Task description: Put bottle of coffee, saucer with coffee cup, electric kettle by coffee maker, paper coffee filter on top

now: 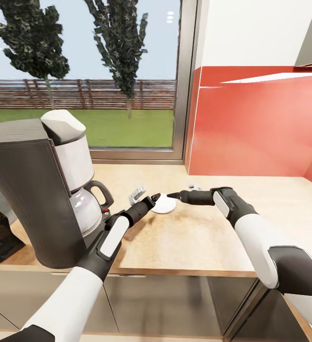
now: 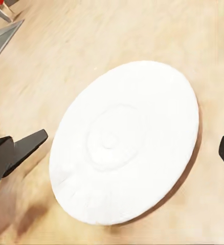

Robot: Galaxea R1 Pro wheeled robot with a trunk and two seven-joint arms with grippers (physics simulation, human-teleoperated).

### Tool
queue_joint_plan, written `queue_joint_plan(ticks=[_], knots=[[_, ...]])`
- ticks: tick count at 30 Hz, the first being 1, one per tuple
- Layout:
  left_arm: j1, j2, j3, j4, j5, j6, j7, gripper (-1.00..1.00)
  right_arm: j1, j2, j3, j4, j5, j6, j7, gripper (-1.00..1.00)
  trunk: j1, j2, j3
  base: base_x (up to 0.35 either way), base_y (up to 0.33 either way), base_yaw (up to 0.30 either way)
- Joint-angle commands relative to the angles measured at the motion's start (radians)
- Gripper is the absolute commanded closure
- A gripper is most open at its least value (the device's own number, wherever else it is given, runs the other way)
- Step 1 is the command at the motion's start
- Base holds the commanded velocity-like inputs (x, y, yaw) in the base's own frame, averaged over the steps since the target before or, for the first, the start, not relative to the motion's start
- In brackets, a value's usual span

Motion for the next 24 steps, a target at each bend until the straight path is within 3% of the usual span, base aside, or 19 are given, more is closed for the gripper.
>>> queue_joint_plan(ticks=[1, 12, 18, 24], knots=[[0.0, 0.0, -0.001, -0.002, 0.01, 0.003, 0.009, -1.0, -0.001, 0.003, 0.005, 0.0, -0.012, 0.007, -0.062, -1.0, 0.0, -0.001, -0.001, 0.0, 0.0, 0.0], [0.0, 0.0, -0.001, -0.002, 0.01, 0.003, 0.008, -1.0, -0.001, 0.01, 0.007, 0.001, -0.024, 0.007, -0.112, -1.0, 0.0, -0.001, -0.001, 0.0, 0.0, 0.0], [0.0, 0.0, -0.001, -0.002, 0.01, 0.004, 0.007, -1.0, -0.001, 0.034, 0.007, 0.001, -0.027, 0.006, -0.189, -1.0, 0.0, -0.001, -0.001, 0.0, 0.0, 0.0], [0.0, 0.0, -0.002, -0.002, 0.01, 0.004, 0.006, -1.0, -0.001, 0.047, 0.007, 0.002, -0.026, 0.006, -0.203, -1.0, 0.0, -0.001, -0.001, 0.0, 0.0, 0.0]])
